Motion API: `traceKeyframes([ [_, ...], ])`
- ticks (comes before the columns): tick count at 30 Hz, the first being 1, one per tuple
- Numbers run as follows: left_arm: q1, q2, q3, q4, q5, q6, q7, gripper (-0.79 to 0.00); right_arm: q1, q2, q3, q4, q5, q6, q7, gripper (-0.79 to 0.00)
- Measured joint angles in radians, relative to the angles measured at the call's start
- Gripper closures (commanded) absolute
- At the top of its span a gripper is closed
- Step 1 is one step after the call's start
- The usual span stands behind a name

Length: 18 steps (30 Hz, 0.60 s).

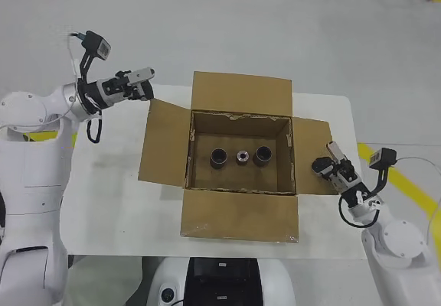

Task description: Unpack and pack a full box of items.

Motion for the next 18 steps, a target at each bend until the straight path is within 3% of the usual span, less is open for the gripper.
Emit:
traceKeyframes([
  [14, -0.099, 0.049, -0.08, 0.131, 0.016, 0.029, -0.17, -0.785, 0.028, -0.004, -0.017, 0.028, -0.03, 0.019, -0.004, -0.785],
  [18, -0.102, 0.058, -0.085, 0.147, 0.018, 0.038, -0.167, -0.785, 0.033, -0.005, -0.022, 0.035, -0.041, 0.011, -0.005, -0.785],
])
